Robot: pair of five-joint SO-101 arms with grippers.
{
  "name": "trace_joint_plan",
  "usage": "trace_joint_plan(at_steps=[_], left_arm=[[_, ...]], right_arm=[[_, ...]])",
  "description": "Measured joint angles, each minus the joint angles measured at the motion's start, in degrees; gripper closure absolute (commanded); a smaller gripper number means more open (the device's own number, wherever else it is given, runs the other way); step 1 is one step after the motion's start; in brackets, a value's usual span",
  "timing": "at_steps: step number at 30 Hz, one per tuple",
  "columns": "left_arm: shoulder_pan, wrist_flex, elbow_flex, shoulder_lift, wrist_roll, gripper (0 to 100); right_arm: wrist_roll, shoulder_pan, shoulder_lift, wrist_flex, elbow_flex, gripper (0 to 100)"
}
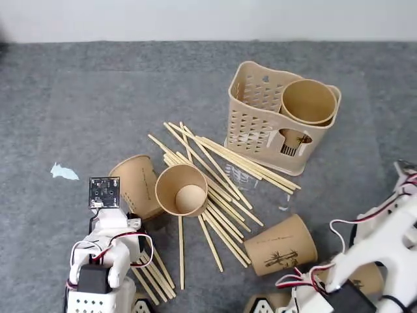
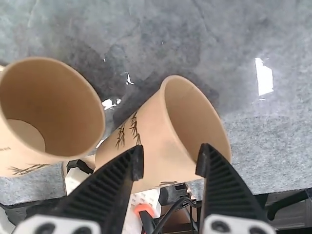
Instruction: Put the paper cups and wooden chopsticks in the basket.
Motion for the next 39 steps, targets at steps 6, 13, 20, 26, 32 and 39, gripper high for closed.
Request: trace_joint_plan(at_steps=[6, 13, 20, 26, 32, 39], left_arm=[[0.0, 0.0, 0.0, 0.0, 0.0, 99], [0.0, 0.0, 0.0, 0.0, 0.0, 99], [0.0, 0.0, 0.0, 0.0, 0.0, 99], [0.0, 0.0, 0.0, 0.0, 0.0, 99], [0.0, 0.0, 0.0, 0.0, 0.0, 99], [0.0, 0.0, 0.0, 0.0, 0.0, 99]], right_arm=[[0.0, 0.0, -0.8, -0.1, 0.1, 99.1], [0.0, -0.6, -1.0, -0.5, 0.0, 99.1], [0.1, -1.5, -0.1, 0.4, -4.2, 99.1], [-0.1, -3.4, -0.1, 1.3, -11.4, 99.1], [0.0, -5.4, -0.1, 1.3, -16.2, 99.1], [0.1, -5.5, 0.0, 1.3, -20.7, 99.1]])
